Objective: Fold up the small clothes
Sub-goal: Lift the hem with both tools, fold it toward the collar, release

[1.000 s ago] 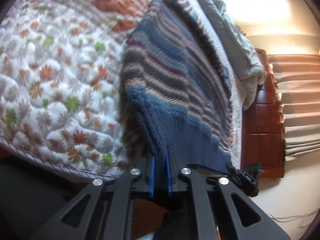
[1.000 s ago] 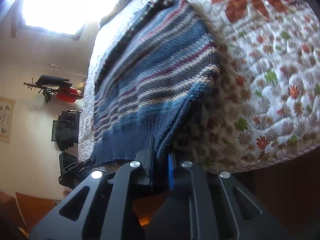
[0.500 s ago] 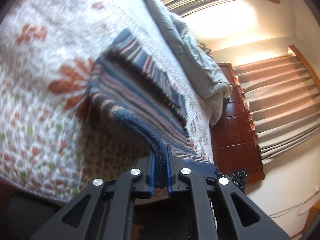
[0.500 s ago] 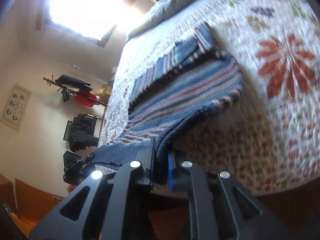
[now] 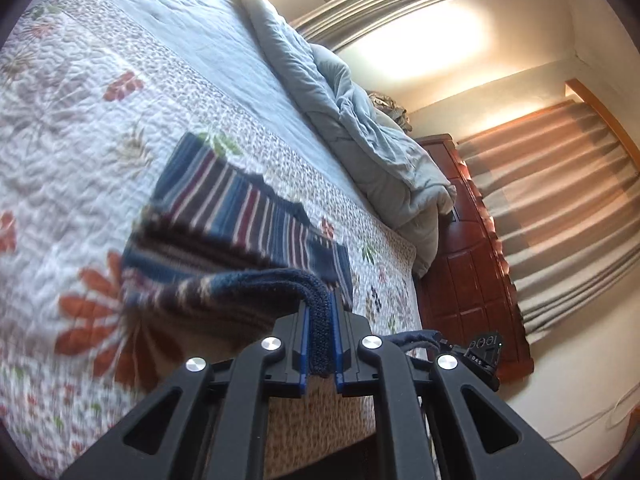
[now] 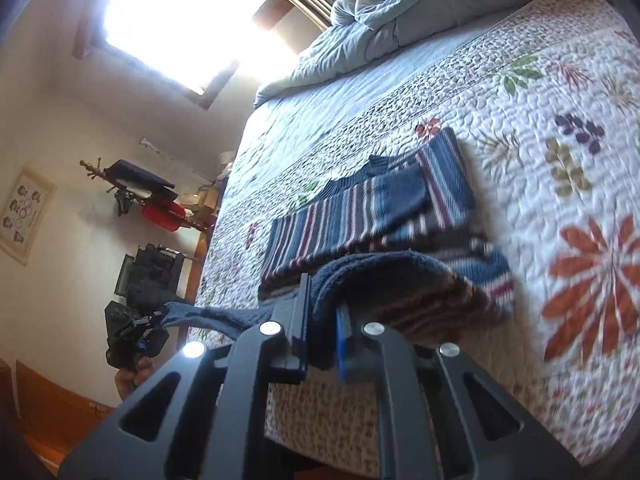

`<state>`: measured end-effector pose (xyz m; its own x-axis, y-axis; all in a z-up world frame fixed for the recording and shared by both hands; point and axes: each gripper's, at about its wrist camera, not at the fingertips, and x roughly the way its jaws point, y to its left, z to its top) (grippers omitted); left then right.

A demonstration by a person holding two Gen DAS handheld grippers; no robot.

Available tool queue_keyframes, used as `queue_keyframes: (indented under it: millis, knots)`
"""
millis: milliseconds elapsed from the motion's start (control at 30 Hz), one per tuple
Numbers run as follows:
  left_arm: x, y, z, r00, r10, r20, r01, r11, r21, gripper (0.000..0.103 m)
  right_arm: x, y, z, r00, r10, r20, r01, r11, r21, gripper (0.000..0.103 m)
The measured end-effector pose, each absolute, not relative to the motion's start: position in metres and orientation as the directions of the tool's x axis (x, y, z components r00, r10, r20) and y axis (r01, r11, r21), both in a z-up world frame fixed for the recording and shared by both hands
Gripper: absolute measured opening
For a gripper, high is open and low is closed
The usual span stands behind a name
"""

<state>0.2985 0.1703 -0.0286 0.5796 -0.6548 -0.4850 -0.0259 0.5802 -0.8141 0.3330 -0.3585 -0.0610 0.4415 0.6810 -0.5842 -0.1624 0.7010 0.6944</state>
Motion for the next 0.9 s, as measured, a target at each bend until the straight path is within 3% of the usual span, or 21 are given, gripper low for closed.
queue_keyframes:
  millis: [267, 667, 767, 833, 900]
  knots:
    - [0.395, 0.173, -0.064, 0.551, -0.641, -0.534, -0.104, 0.582, -0.806, 0.009, 0.424, -0.350, -0.092, 0.394, 0.647, -0.653, -0.086, 0.733, 0.674, 0.009]
    - [0.496, 0.178, -0.162, 0.438, -0.631, -0.641, -0.268, 0.588, -0.763, 0.009, 0.522, -0.339, -0.178, 0.286, 0.617, -0.733, 0.034, 0.758, 0.651, 0.009]
    - [0.506, 0.175, -0.175, 0.410, -0.635, -0.655, -0.263, 0.605, -0.751, 0.010, 0.533, -0.337, -0.191, 0.261, 0.621, -0.739, 0.027, 0.761, 0.648, 0.015]
    - [0.508, 0.174, -0.179, 0.405, -0.651, -0.642, -0.255, 0.594, -0.763, 0.016, 0.537, -0.337, -0.197, 0.251, 0.630, -0.735, 0.020, 0.756, 0.654, 0.023]
    - [0.506, 0.175, -0.177, 0.411, -0.649, -0.639, -0.243, 0.598, -0.764, 0.040, 0.539, -0.340, -0.199, 0.249, 0.641, -0.726, 0.002, 0.750, 0.662, 0.029]
